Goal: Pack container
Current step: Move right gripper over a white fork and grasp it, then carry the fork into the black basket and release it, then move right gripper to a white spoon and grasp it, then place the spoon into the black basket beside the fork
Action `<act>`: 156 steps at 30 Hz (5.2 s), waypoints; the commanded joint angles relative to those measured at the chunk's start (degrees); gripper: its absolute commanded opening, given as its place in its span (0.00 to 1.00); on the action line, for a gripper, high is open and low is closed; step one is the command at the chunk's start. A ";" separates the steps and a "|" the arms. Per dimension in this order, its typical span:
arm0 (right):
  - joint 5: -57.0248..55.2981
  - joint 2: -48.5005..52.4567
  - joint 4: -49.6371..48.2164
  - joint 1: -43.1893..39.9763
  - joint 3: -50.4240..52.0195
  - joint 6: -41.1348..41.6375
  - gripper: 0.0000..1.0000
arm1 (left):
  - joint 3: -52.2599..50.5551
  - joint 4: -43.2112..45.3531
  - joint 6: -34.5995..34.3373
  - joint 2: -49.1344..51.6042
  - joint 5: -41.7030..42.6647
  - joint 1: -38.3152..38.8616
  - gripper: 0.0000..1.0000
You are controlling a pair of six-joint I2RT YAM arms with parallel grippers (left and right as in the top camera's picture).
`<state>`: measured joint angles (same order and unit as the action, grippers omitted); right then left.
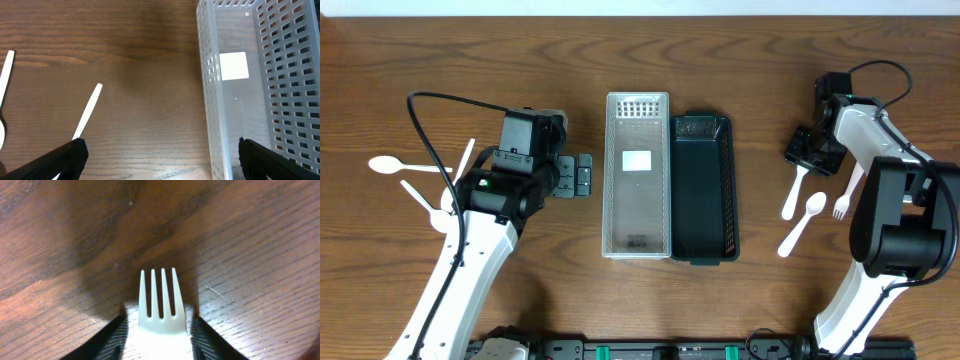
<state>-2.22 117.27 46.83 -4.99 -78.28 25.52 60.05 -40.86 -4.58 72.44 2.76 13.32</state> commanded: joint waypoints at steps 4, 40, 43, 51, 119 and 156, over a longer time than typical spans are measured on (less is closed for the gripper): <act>-0.72 0.44 0.26 0.37 1.27 0.13 0.40 | 0.94 -0.02 -0.63 -0.22 -0.48 -0.13 0.99; -2.27 -21.40 10.84 22.84 -11.98 3.21 0.01 | 0.94 -0.02 -0.42 -0.22 -0.48 -0.13 0.99; -2.23 -18.71 9.42 27.12 -8.52 3.82 0.01 | 0.94 -0.02 -0.42 -0.22 -0.48 -0.13 0.99; -2.01 -8.24 6.95 33.29 -5.53 3.76 0.06 | 0.94 -0.02 -0.42 -0.22 -0.48 -0.13 0.99; -2.64 -26.18 -15.15 0.20 36.96 13.18 0.55 | 0.94 -0.09 -0.44 -0.22 -0.46 -0.13 0.99; -1.99 -28.55 3.43 23.34 -1.95 4.66 0.01 | 0.94 -0.04 -0.44 -0.22 -0.46 -0.13 0.99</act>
<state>-4.32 89.34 49.82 14.17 -79.20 31.48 60.05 -40.73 -4.69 72.44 2.79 13.32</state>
